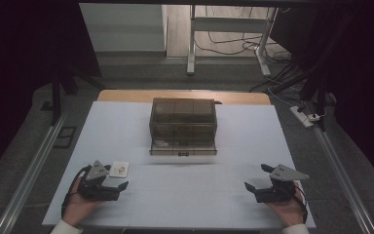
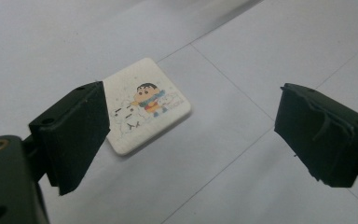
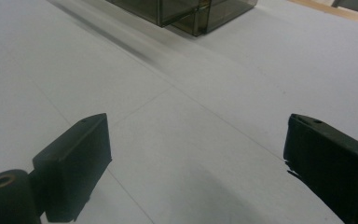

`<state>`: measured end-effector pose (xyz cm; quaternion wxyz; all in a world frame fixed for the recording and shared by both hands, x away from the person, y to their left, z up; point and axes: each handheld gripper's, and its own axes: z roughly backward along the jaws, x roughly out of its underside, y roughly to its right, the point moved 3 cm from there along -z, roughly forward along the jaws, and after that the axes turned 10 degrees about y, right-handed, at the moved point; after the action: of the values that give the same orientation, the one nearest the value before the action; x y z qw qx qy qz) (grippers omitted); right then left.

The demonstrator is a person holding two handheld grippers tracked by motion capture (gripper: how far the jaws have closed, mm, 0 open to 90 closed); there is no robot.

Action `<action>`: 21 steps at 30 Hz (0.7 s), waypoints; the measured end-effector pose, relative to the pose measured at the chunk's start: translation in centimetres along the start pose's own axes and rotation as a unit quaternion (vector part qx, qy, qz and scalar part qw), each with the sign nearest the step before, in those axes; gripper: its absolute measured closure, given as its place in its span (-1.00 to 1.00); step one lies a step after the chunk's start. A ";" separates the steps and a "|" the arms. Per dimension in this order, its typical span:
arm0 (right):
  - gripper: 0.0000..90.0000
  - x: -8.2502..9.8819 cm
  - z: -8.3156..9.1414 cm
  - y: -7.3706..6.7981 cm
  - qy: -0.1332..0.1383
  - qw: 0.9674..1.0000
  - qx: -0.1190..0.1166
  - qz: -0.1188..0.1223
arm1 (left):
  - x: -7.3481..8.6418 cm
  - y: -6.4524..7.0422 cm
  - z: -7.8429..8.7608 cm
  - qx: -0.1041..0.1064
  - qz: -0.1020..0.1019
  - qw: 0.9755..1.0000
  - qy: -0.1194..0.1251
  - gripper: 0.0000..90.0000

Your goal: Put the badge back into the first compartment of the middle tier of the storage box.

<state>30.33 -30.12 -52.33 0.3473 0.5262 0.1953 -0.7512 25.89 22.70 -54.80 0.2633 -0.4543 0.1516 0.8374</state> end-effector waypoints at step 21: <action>-0.81 0.0 0.0 0.0 0.004 1.000 0.002 -0.016 | 0.1 0.3 -0.1 0.000 -0.013 1.000 -0.007 -0.77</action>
<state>30.34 -30.15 -52.30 0.3335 0.5267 0.2040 -0.7548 25.72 22.45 -54.93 0.2748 -0.4506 0.1440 0.8371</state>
